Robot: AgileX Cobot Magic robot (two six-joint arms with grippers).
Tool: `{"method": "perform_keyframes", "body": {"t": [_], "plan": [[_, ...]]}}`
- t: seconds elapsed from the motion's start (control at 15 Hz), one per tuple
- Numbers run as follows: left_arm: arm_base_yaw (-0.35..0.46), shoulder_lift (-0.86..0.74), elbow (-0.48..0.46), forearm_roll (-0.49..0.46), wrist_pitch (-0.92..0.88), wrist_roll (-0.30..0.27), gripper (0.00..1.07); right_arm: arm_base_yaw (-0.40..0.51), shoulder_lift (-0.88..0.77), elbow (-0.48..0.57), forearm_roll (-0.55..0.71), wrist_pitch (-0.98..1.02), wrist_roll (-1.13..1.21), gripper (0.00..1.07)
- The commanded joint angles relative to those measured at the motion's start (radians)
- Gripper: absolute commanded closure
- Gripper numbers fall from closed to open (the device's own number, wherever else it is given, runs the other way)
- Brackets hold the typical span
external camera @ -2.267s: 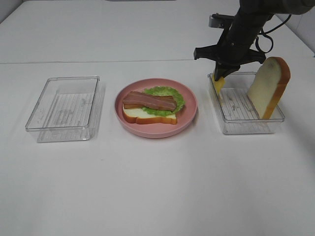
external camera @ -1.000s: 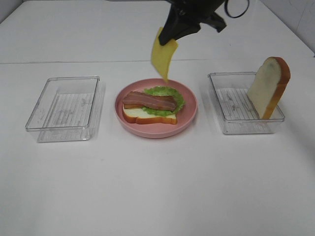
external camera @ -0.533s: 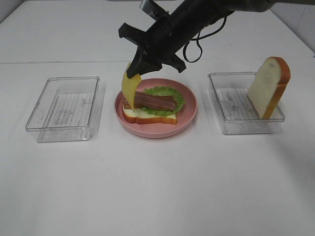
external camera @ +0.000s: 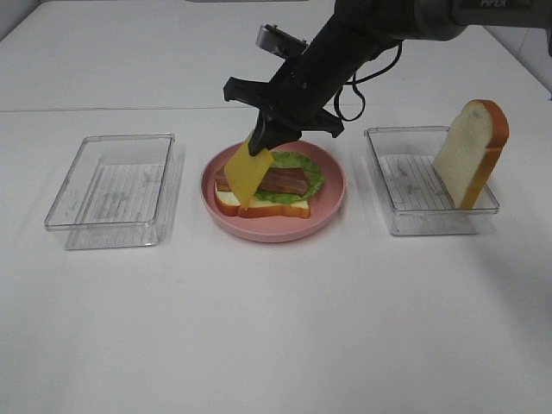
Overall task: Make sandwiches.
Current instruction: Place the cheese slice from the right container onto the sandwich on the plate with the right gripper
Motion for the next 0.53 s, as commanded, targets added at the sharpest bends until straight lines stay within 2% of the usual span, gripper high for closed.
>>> {"method": "perform_keyframes", "body": {"t": [0.07,0.2,0.33,0.53], "plan": [[-0.008,-0.019,0.001,-0.005,-0.010,0.000,0.14,0.000,-0.004,-0.004,-0.057,-0.004,0.021,1.07],[-0.008,-0.019,0.001,-0.005,-0.010,0.000,0.14,0.000,-0.004,-0.004,-0.093,-0.003,0.048,1.06],[-0.008,-0.019,0.001,-0.005,-0.010,0.000,0.14,0.000,-0.004,-0.006,-0.113,-0.005,0.048,0.77],[-0.008,-0.019,0.001,-0.005,-0.010,0.000,0.14,0.000,-0.012,-0.008,-0.147,0.013,0.048,0.42]]}}
